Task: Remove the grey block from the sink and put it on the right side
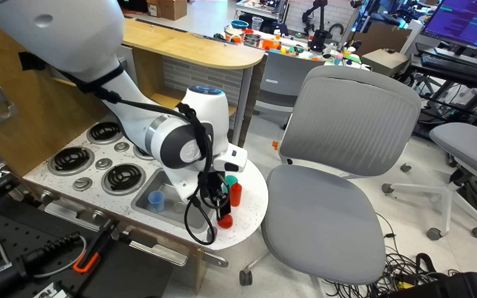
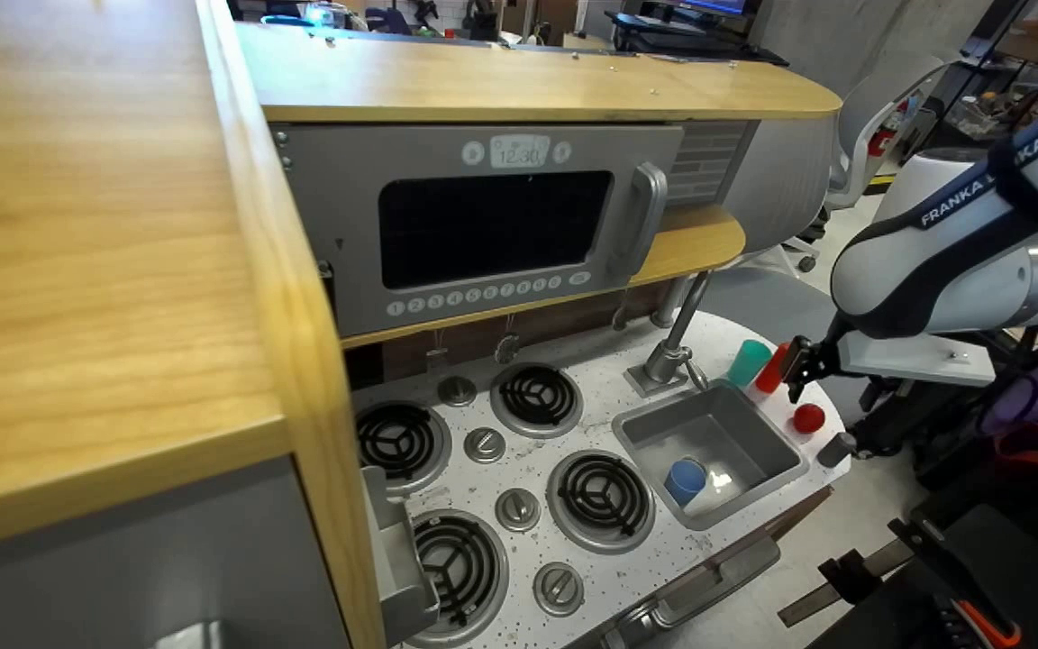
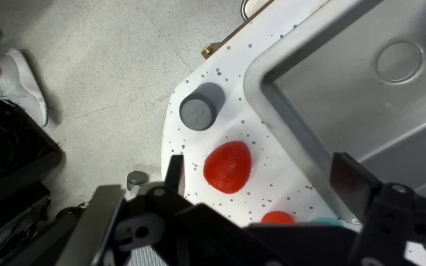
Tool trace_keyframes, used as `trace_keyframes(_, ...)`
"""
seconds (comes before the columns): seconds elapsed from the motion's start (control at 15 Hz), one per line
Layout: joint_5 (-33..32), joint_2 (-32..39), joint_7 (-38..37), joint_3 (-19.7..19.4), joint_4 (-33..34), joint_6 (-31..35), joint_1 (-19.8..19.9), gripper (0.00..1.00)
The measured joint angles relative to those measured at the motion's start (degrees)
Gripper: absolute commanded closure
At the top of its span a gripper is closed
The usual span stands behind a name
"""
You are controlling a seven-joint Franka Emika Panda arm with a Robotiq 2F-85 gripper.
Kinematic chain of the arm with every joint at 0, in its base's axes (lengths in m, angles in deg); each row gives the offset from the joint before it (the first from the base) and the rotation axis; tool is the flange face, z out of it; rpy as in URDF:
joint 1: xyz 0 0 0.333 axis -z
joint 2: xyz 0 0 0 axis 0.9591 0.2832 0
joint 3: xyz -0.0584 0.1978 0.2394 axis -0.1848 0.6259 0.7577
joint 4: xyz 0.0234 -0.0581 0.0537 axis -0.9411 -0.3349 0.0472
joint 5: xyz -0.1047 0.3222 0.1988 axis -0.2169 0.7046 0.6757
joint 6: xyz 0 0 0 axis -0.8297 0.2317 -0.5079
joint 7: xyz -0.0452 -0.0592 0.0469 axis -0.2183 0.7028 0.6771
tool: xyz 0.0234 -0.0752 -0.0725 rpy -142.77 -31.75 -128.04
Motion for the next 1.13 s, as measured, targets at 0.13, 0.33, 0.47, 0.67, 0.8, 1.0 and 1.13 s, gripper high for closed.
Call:
trace_keyframes(0.13, -2.3, -3.7, 0.2, -0.9, -3.6, -1.9, -2.0, 0.00)
trace_keyframes(0.33, -6.0, -9.4, 3.0, -0.8, -9.4, -5.6, -3.1, 0.00)
trace_keyframes(0.47, -9.1, -13.0, 6.7, -0.3, -13.5, -5.4, -3.3, 0.00)
trace_keyframes(0.67, -16.3, -19.1, 10.2, -0.8, -19.6, -3.4, -3.8, 0.00)
trace_keyframes(0.8, -21.9, -23.7, 11.1, -1.5, -23.5, -1.3, -4.5, 0.00)
trace_keyframes(1.0, -21.7, -29.8, 16.6, 1.1, -28.1, -1.7, -2.7, 0.00)
trace_keyframes(1.13, -21.7, -31.3, 17.5, 1.5, -29.3, -1.7, -2.3, 0.00)
